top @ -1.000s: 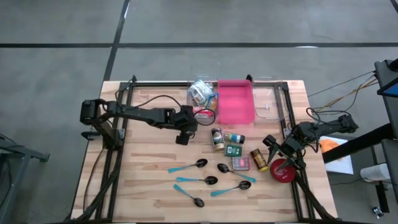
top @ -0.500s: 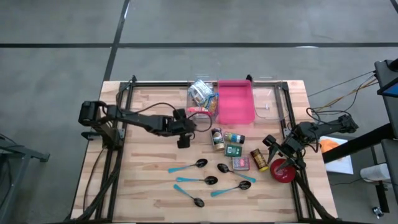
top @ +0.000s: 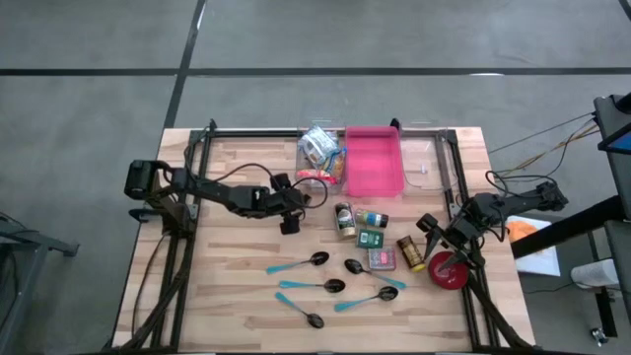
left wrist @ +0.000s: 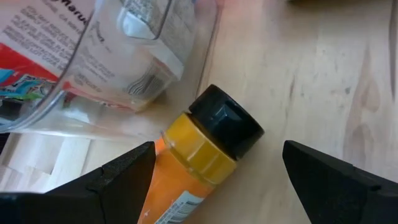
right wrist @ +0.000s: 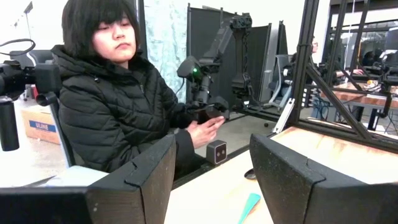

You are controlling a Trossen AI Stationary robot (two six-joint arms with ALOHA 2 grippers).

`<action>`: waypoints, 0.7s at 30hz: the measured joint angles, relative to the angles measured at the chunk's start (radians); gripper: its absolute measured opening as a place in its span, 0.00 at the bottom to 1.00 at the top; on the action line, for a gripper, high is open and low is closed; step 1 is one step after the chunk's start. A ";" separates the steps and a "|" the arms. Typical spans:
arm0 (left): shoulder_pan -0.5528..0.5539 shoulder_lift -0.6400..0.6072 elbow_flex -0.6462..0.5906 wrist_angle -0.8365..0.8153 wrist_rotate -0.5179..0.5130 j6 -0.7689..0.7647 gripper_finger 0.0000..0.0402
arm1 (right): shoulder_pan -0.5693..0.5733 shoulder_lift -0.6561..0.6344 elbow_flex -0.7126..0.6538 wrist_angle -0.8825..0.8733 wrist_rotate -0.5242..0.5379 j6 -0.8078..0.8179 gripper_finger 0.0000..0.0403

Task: Pick & Place Food Item
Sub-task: Put the orange spice bottle into the pink bin

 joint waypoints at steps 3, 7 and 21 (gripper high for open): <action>0.012 0.000 0.000 0.006 0.001 -0.002 0.88 | 0.000 0.000 0.000 0.000 0.000 -0.001 0.51; 0.017 0.000 0.000 0.010 0.022 -0.059 0.88 | 0.000 0.000 0.000 0.000 0.000 -0.002 0.51; -0.077 0.000 0.001 -0.001 0.083 -0.105 0.88 | 0.000 0.000 0.000 0.000 0.000 -0.001 0.51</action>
